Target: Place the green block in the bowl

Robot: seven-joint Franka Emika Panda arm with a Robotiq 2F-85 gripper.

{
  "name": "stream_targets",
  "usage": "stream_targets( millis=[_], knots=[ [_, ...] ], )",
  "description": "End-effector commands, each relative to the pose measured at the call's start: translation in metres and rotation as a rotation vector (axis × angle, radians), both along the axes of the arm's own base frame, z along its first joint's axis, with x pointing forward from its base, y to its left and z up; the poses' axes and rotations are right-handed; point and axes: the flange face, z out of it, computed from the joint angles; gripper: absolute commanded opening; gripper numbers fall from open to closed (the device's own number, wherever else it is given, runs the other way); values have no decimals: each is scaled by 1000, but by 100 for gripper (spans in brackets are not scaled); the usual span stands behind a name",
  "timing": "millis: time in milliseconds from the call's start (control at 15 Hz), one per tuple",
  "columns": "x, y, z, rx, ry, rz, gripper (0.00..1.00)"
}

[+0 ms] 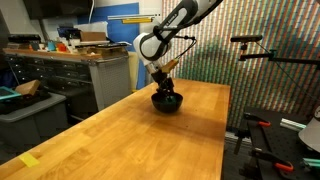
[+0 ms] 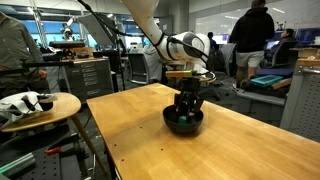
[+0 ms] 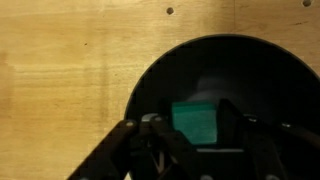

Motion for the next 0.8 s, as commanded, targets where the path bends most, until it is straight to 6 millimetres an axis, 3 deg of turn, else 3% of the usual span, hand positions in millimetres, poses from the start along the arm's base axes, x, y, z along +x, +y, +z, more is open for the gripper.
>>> stream_targets(
  millis=[0, 133, 400, 733],
  knots=[
    [-2, -1, 10, 25, 36, -19, 89],
    [-9, -5, 18, 37, 52, -26, 100],
    [-28, -24, 49, 51, 67, -62, 100],
    [-69, -61, 110, 65, 201, -147, 100]
  ],
)
